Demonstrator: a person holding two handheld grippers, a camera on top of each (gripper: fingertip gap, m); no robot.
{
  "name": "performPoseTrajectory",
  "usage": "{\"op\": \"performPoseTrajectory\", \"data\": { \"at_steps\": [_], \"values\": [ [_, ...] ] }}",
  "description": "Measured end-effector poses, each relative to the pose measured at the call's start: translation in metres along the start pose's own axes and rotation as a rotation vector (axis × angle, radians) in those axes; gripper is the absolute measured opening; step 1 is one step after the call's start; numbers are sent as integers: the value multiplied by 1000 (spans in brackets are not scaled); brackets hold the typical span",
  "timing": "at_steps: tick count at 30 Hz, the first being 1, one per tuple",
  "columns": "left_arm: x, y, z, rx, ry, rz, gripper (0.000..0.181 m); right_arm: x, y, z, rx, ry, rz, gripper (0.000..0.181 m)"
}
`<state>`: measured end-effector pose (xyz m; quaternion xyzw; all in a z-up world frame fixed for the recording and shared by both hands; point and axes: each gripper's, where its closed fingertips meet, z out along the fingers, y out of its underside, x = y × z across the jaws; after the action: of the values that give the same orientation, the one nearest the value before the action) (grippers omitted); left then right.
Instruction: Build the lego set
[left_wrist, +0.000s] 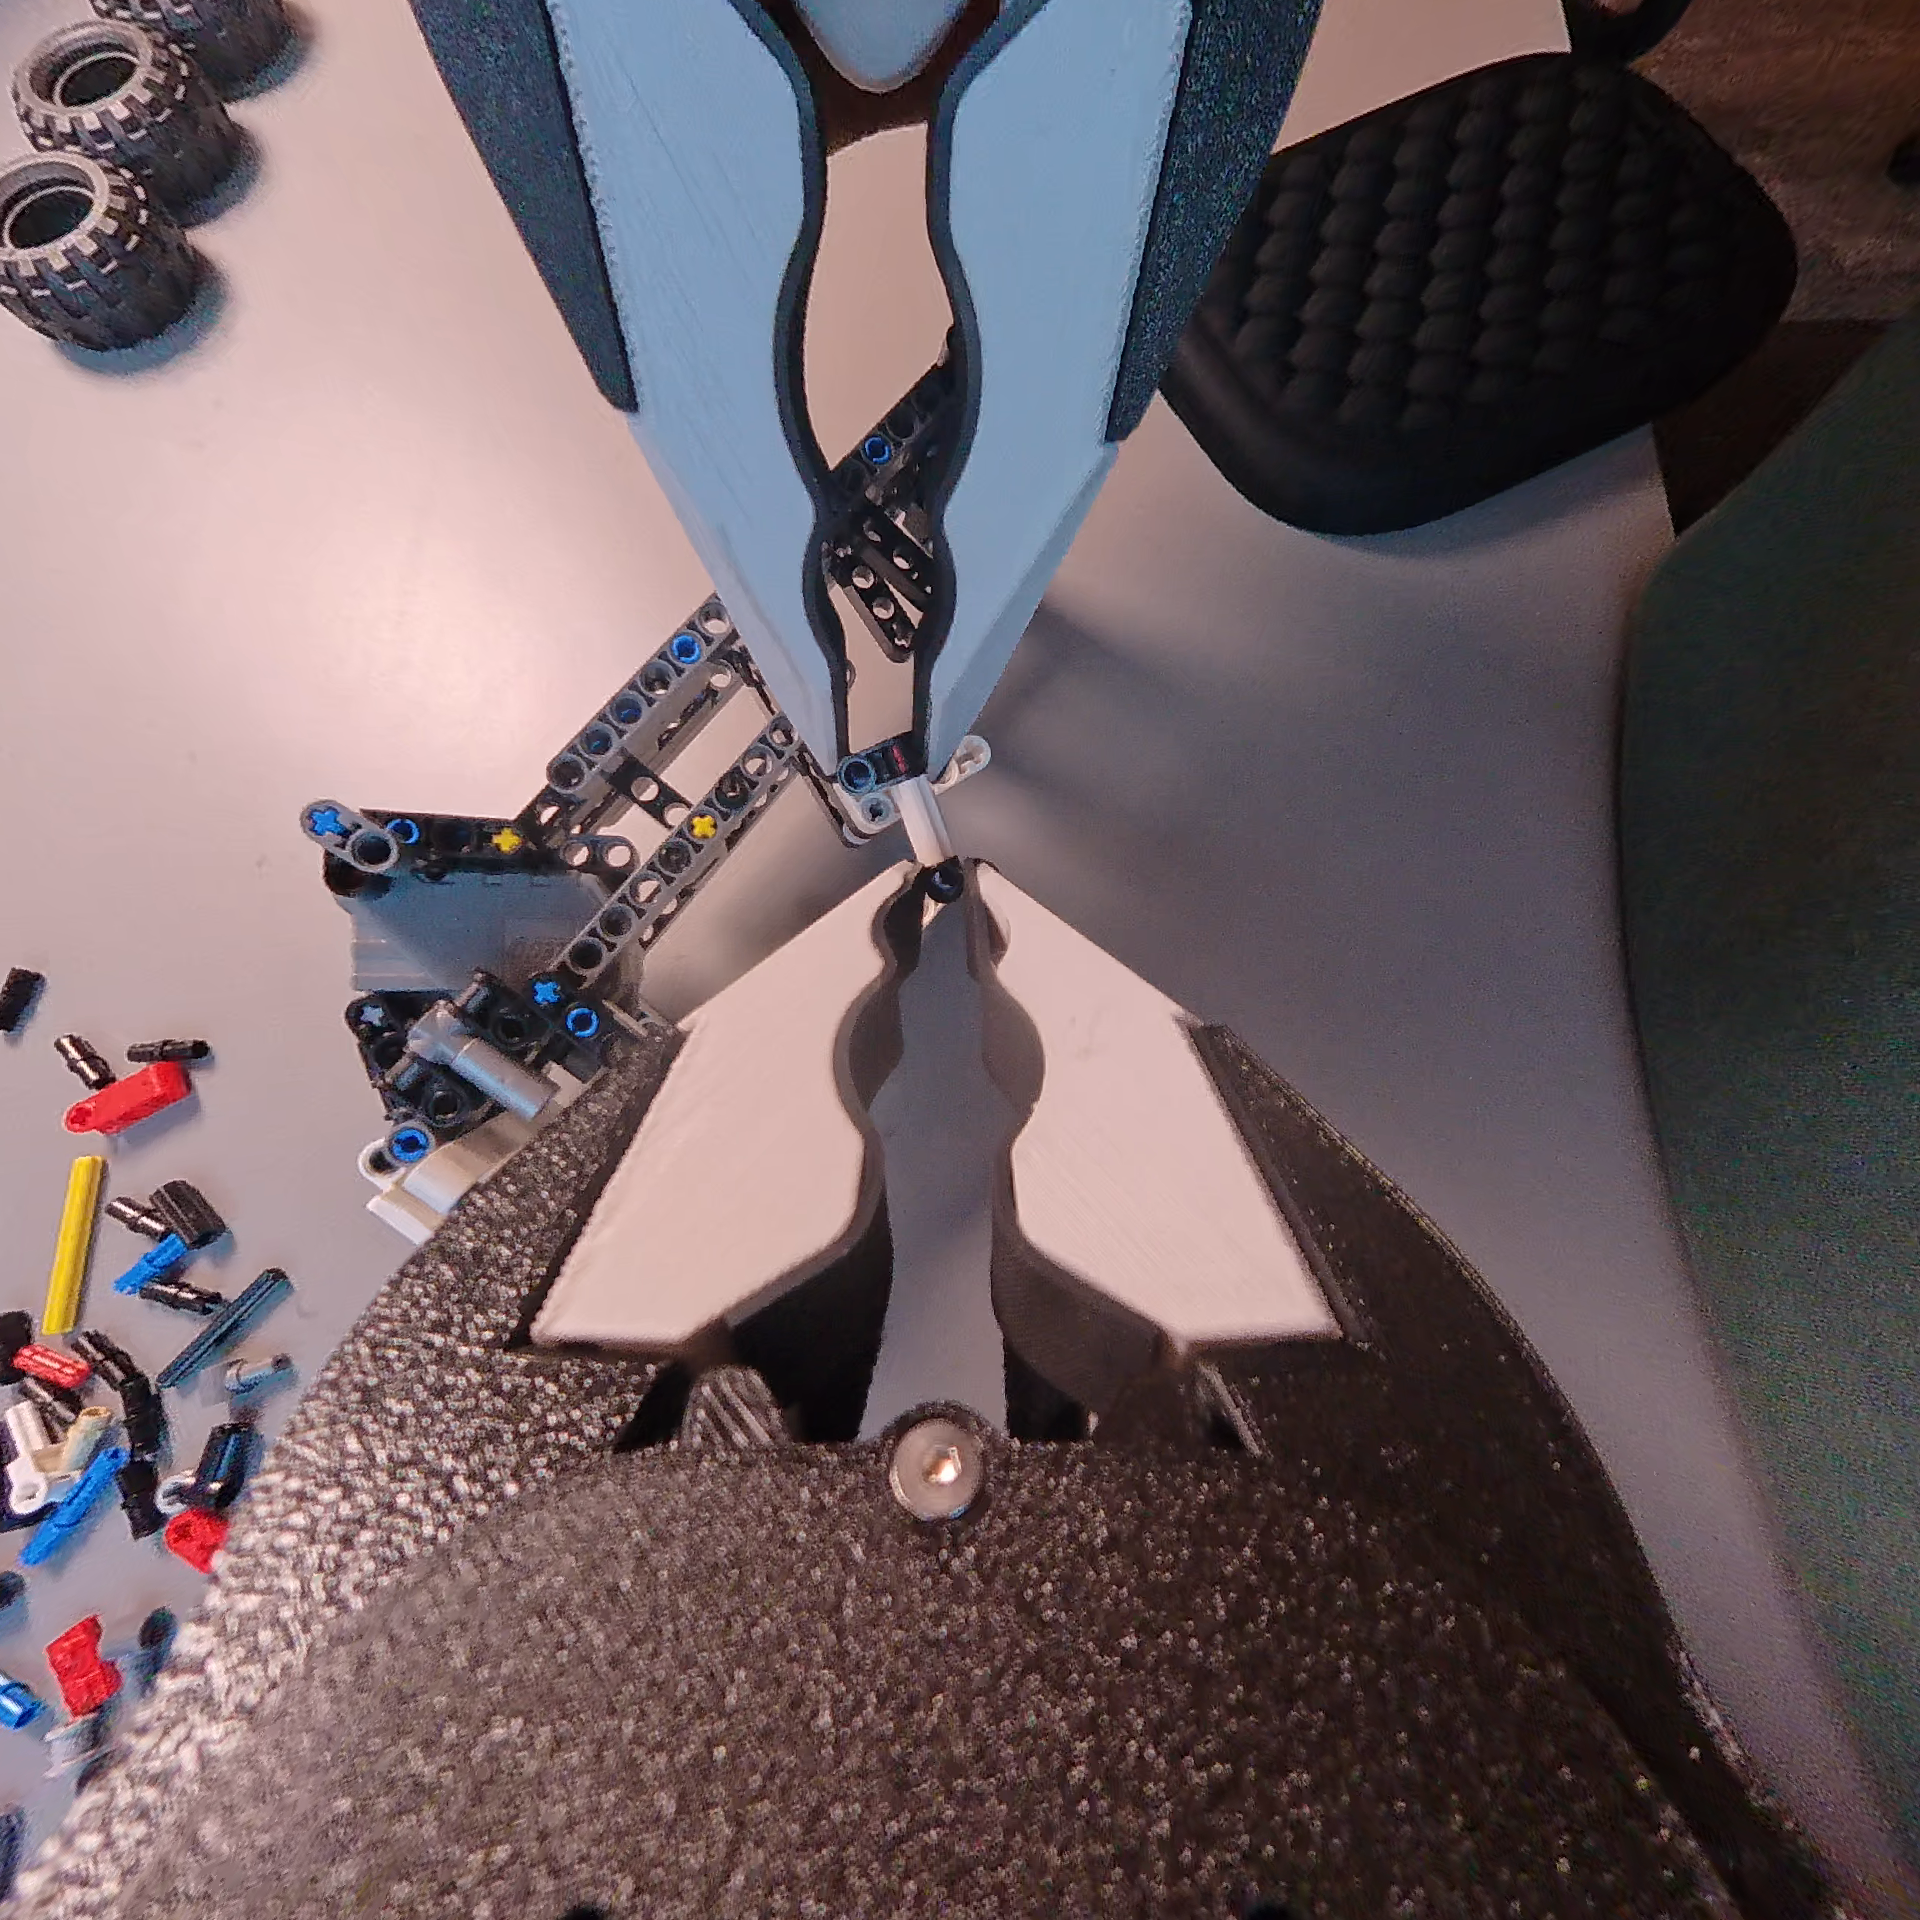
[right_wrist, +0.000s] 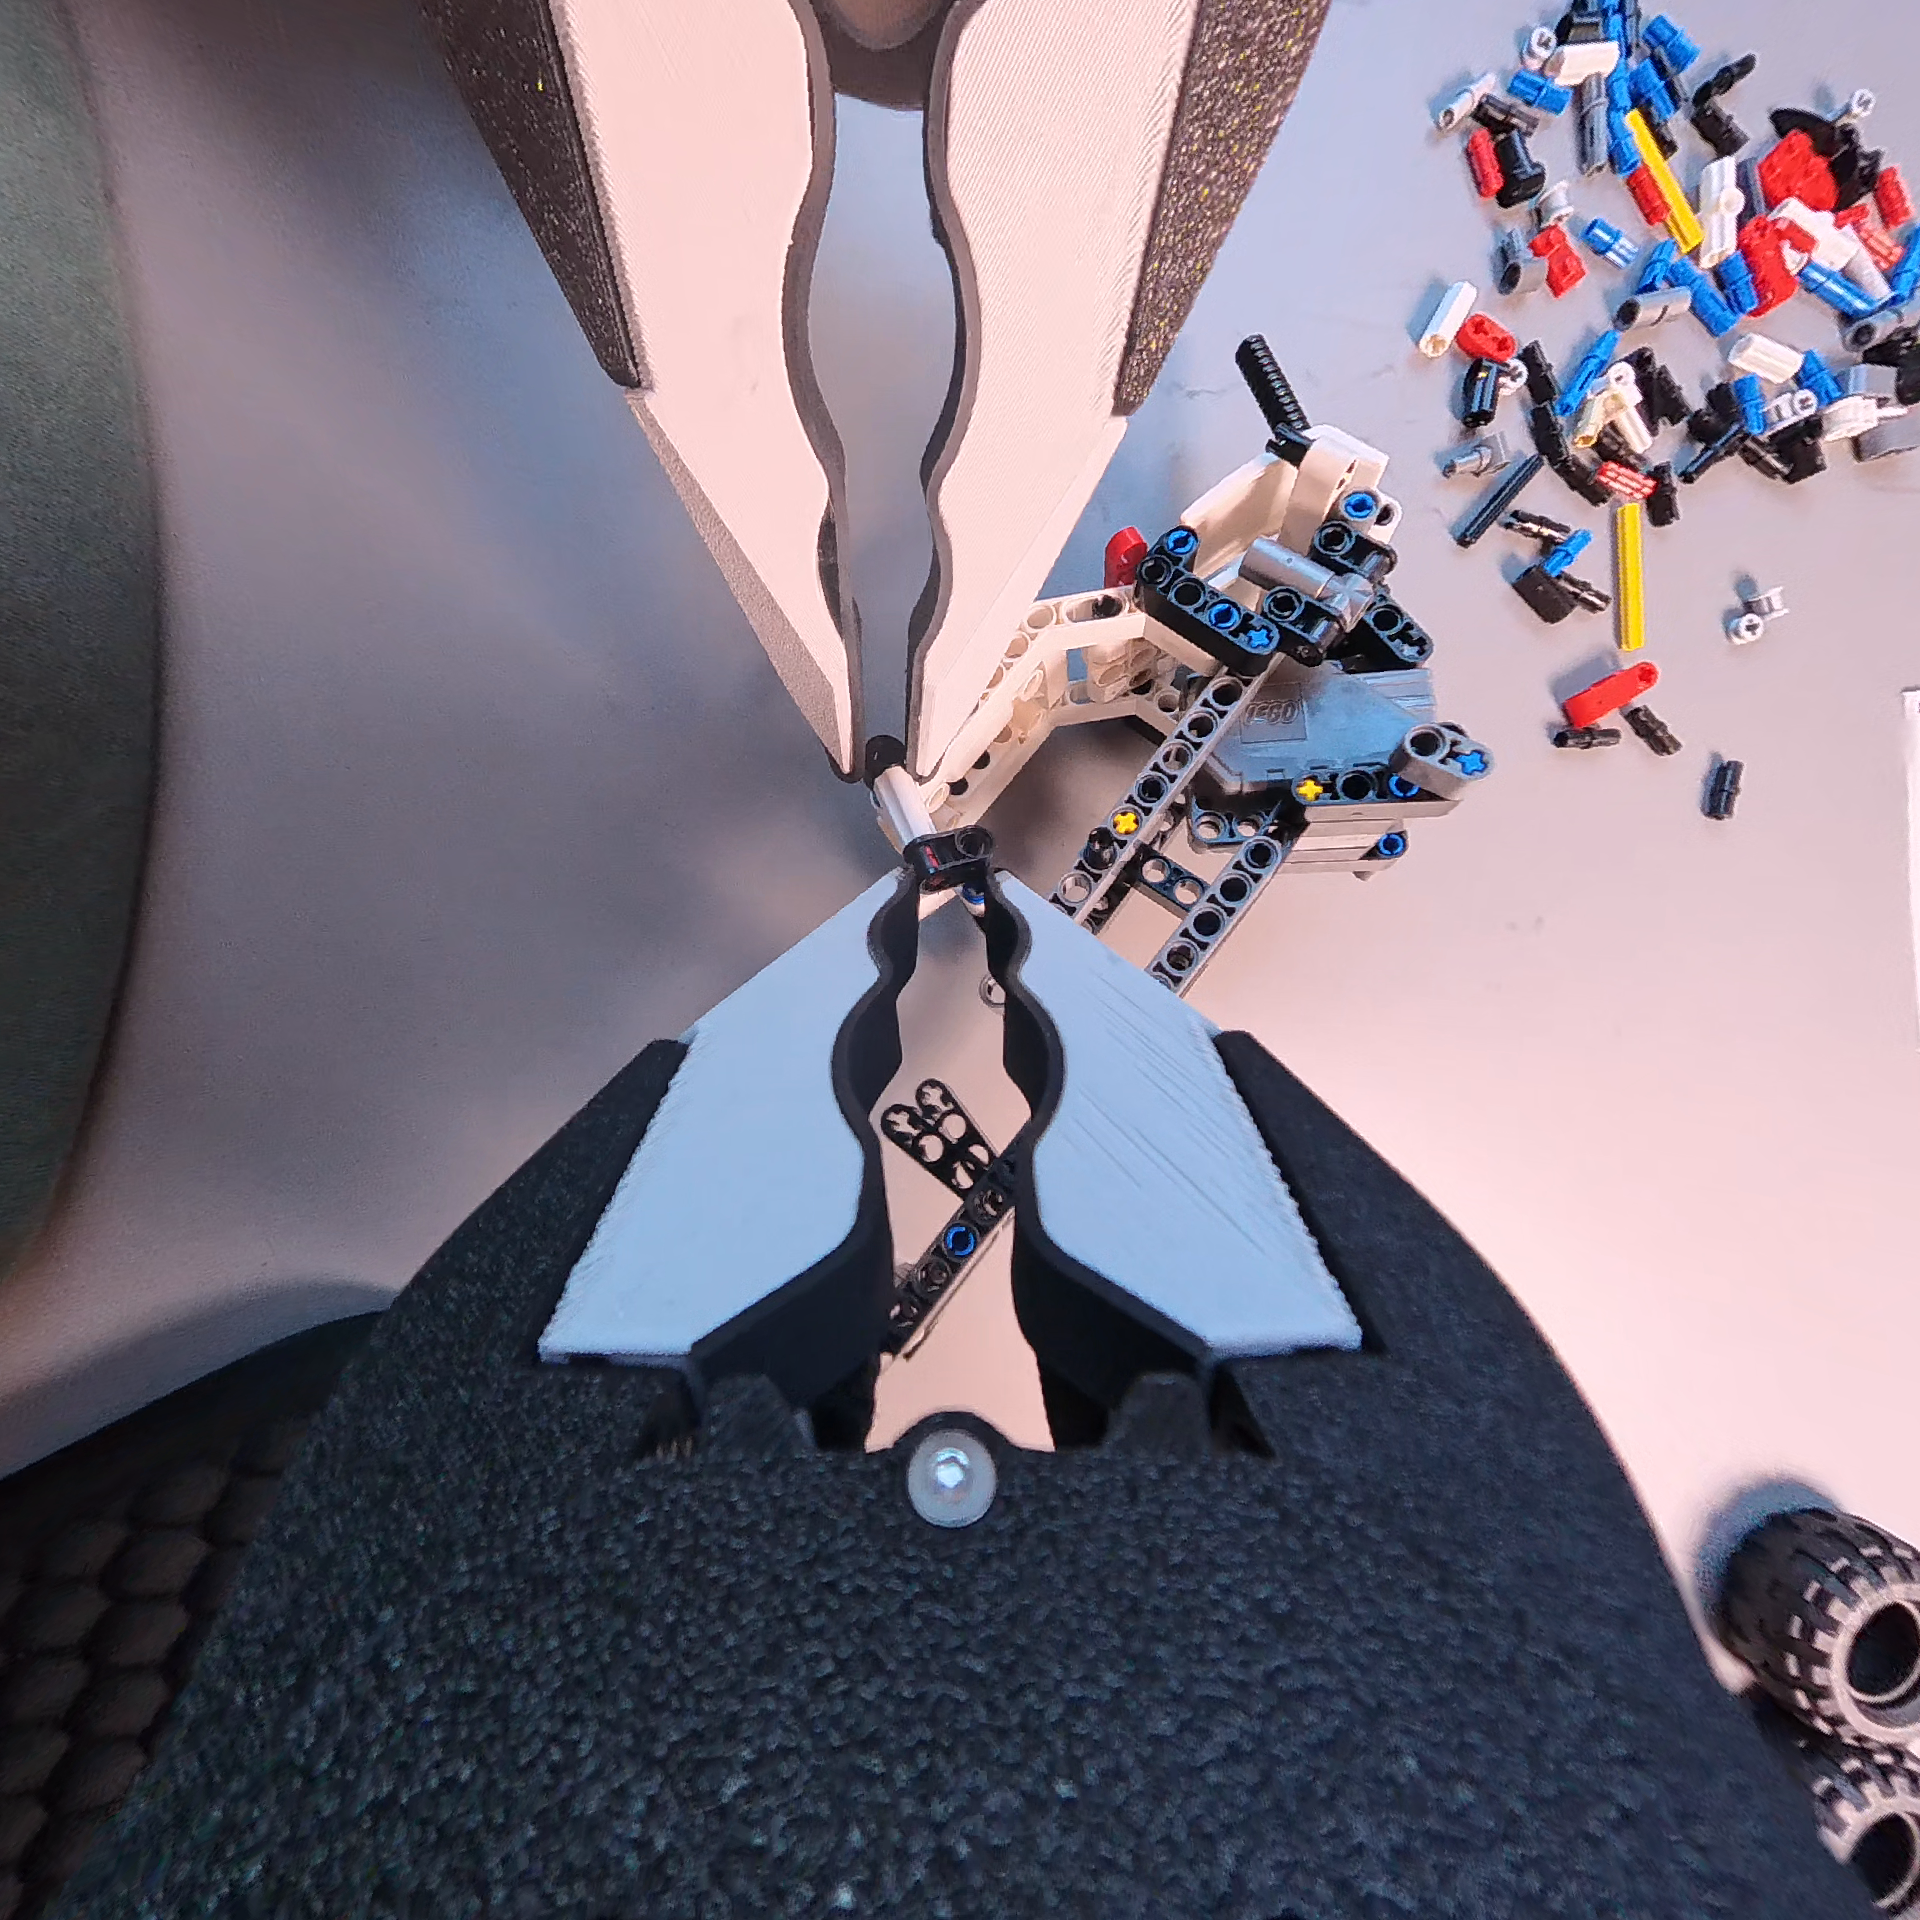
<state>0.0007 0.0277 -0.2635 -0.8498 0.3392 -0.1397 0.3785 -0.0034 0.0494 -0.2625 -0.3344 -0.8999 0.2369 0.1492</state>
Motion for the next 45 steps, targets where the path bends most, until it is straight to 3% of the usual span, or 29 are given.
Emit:
{"op": "performPoseTrajectory", "data": {
  "at_steps": [15, 18, 21, 27, 31, 35, 41, 45],
  "values": [
    [1, -1, 2, -50, 11, -6, 7, -4, 1, -2, -1, 51, -37, 26],
    [-2, 7, 6, -106, -10, 3, 7, -5, -3, -8, 11, 58, -68, 27],
    [-3, 5, 7, -89, -33, 25, 6, 1, 3, -11, -30, 76, -76, 26],
    [-5, 5, 8, -75, -29, -12, 7, -4, -8, -15, 26, 93, -91, 24],
    [-5, -2, 8, -67, -38, 11, 7, 1, -15, -13, 53, 162, -150, 27],
    [-11, -10, 5, -55, -69, 44, 7, 8, -8, -15, 25, 170, -156, 17],
    [-25, -24, -4, 35, -83, 32, 7, 18, -1, -28, 56, 179, -96, 15],
    [-32, -28, -5, -7, -78, 77, 7, 19, -2, -33, 47, 209, -136, 22]
  ]
}}
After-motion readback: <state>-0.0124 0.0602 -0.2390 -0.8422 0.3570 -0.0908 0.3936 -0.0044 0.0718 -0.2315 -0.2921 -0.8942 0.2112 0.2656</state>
